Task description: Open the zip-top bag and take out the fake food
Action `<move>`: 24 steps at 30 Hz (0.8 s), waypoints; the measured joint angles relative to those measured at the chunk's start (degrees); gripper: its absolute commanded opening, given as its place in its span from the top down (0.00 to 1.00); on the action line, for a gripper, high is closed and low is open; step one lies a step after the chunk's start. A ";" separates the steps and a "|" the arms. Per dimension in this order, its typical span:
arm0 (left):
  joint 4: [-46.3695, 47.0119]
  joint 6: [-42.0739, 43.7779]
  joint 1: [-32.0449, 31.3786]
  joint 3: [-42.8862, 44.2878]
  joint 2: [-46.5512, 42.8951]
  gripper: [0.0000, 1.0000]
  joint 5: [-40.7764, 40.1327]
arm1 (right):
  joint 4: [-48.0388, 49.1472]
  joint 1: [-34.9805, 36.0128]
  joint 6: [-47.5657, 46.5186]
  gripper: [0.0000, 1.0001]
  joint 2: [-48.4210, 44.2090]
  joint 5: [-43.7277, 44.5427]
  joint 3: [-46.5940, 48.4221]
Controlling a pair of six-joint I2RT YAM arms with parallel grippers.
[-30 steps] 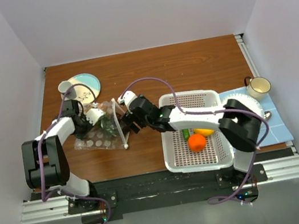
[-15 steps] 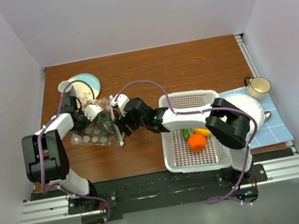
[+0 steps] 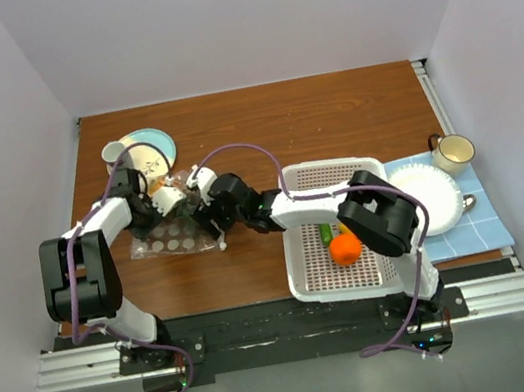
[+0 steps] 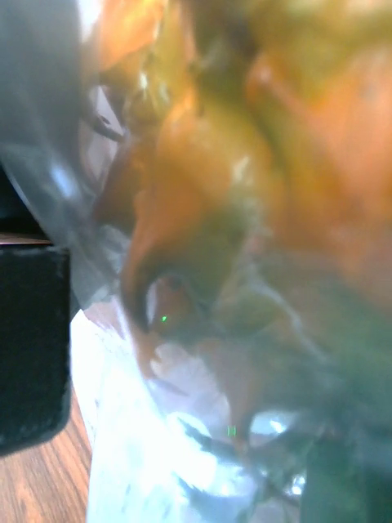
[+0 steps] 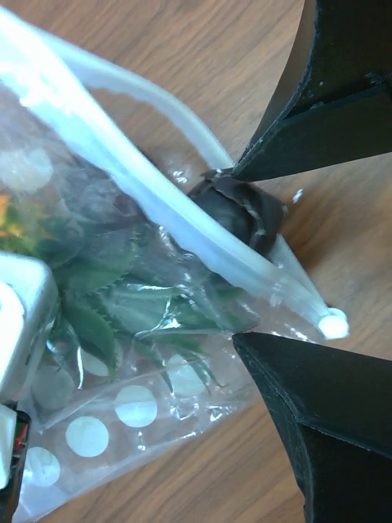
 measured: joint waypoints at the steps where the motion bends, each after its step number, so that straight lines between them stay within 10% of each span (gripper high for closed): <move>1: -0.02 0.04 0.00 -0.11 -0.04 1.00 -0.02 | 0.33 -0.02 0.04 0.21 -0.79 0.22 -0.81; 10: 2.73 0.74 0.00 -1.86 -0.66 1.00 -0.46 | 2.03 -3.69 0.48 0.23 -14.21 0.70 -10.45; 24: 1.66 1.90 -1.36 -1.25 -0.63 1.00 -0.87 | 0.70 -4.50 0.46 0.23 -4.90 -0.81 -7.19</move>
